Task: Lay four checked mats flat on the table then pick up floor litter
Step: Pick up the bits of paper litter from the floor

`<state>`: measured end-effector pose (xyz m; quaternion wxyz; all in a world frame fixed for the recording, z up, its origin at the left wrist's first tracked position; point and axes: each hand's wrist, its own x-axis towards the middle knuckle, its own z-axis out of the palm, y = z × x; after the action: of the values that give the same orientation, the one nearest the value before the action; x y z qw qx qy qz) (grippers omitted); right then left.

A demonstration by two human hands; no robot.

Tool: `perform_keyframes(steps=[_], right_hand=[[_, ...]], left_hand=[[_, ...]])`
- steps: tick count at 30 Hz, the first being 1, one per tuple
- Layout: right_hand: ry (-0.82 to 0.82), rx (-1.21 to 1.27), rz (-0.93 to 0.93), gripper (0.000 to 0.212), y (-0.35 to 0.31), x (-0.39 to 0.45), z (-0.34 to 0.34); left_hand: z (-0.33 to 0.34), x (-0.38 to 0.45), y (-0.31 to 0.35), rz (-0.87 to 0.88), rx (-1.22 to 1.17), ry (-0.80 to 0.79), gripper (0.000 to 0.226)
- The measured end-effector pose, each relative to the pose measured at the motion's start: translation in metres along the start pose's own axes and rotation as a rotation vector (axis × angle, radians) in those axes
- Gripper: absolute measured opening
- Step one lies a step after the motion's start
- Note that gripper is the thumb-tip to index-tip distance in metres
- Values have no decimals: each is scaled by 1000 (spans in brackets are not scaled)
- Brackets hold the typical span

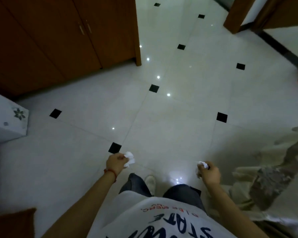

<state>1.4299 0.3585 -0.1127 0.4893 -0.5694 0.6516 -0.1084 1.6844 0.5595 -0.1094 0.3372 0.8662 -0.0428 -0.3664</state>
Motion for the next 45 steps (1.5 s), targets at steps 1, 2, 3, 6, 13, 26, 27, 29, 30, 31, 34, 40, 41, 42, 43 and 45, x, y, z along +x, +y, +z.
perform_keyframes(steps=[1, 2, 3, 6, 13, 26, 27, 29, 30, 31, 34, 40, 41, 42, 43, 45], right_hand=[[12, 0, 25, 11, -4, 7, -1], [26, 4, 48, 13, -7, 15, -2], [48, 14, 70, 15, -9, 23, -4], [135, 91, 152, 20, -17, 55, -10], [190, 164, 244, 18, -69, 162, -23], [284, 368, 155, 22, -217, 383, -86], [303, 385, 168, 21, -221, 404, -93], [343, 413, 199, 19, -231, 443, -107], [362, 425, 209, 19, -235, 461, -115], [382, 434, 217, 18, -240, 477, -122], [426, 468, 254, 21, -253, 517, -149], [595, 564, 344, 18, -281, 577, -205], [618, 590, 354, 20, -282, 584, -212], [644, 617, 372, 21, -281, 591, -221], [663, 646, 401, 19, -280, 599, -230], [702, 709, 442, 12, -276, 619, -251]], left_hand=[[2, 15, 26, 30, -13, -22, 12], [5, 30, 51, 61, -37, -37, 14], [10, 45, 75, 95, -57, -44, 15], [27, 91, 141, 169, -53, -75, 18], [79, 186, 256, 178, 55, -127, 15], [168, 303, 432, 180, 144, -218, 17], [180, 316, 450, 181, 156, -229, 17], [208, 343, 490, 198, 168, -252, 18], [223, 355, 512, 206, 165, -268, 18], [238, 366, 536, 209, 162, -289, 19], [288, 392, 609, 252, 226, -361, 20], [401, 416, 757, 433, 420, -529, 10], [421, 416, 777, 442, 449, -561, 8], [441, 415, 795, 452, 466, -593, 6], [463, 415, 813, 460, 481, -620, 6], [511, 412, 846, 483, 503, -660, 4]])
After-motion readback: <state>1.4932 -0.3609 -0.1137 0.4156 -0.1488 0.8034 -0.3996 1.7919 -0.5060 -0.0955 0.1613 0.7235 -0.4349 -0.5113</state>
